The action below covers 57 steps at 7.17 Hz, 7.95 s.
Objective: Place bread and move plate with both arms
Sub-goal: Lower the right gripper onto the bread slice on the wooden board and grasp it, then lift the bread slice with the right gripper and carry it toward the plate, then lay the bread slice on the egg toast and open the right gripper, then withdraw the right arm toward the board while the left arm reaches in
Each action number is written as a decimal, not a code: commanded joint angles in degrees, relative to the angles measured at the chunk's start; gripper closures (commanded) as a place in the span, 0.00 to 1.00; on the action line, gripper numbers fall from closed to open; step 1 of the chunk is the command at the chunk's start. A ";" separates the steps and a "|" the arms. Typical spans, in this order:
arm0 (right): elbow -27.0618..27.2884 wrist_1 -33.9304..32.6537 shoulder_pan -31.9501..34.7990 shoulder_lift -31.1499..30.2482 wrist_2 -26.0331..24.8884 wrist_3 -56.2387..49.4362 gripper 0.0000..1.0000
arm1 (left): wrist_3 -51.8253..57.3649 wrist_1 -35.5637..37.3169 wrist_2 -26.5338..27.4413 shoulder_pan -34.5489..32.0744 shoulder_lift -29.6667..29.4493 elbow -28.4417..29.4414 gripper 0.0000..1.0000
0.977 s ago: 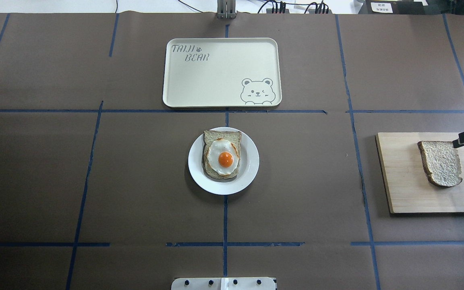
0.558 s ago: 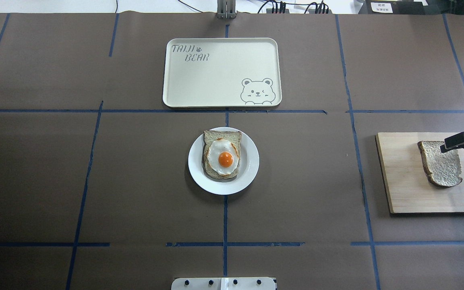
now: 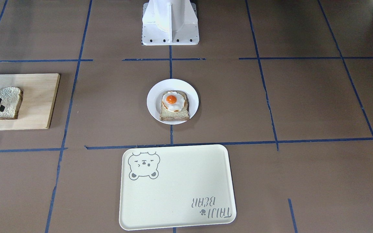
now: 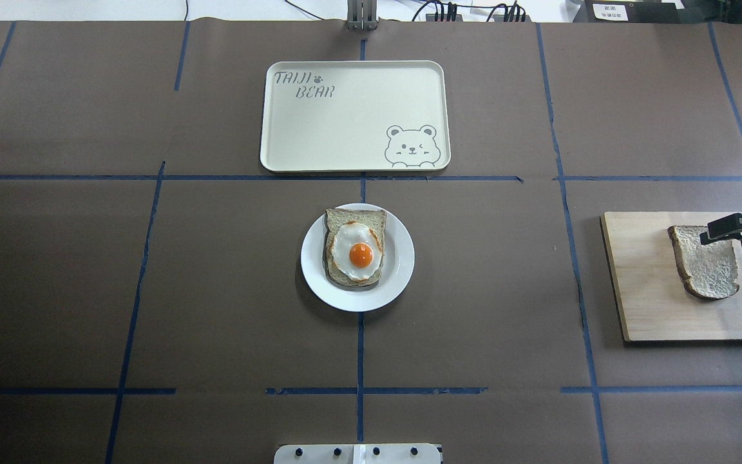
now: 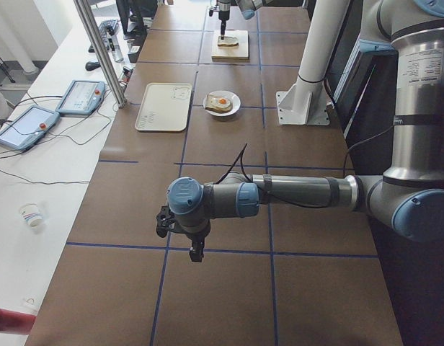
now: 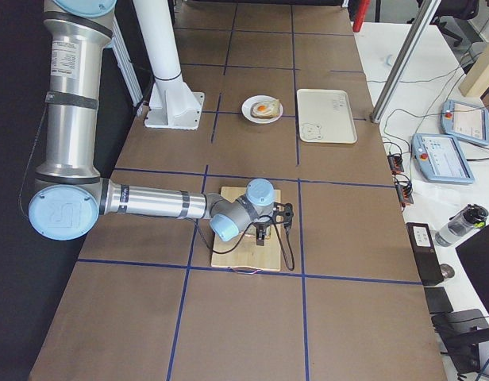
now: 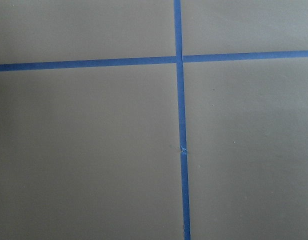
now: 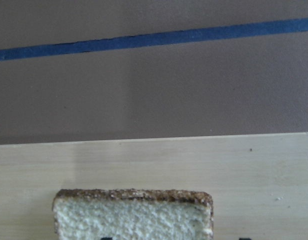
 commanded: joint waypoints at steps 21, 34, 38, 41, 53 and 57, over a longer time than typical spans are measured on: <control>9.08 3.76 11.98 1.15 15.70 2.67 1.00 | 0.00 0.00 0.00 0.00 0.00 -0.19 0.00; 6.72 2.88 -36.00 34.58 -27.96 45.06 1.00 | 0.08 0.00 0.00 0.09 -0.09 0.42 0.00; 5.23 2.79 -35.65 34.14 -28.05 43.57 0.98 | 0.00 0.00 0.00 0.09 -0.09 0.07 0.00; 4.43 2.96 -35.13 34.75 -29.28 44.26 0.30 | 0.00 -0.09 0.00 0.09 -0.09 0.07 0.00; 23.33 -54.95 -3.61 27.85 -9.10 -16.82 0.00 | -63.74 -45.17 -11.08 19.49 -8.58 -1.34 0.00; 22.54 -53.55 9.68 12.03 -1.78 -34.70 0.00 | -95.10 -59.44 3.75 35.47 -16.86 -0.29 0.00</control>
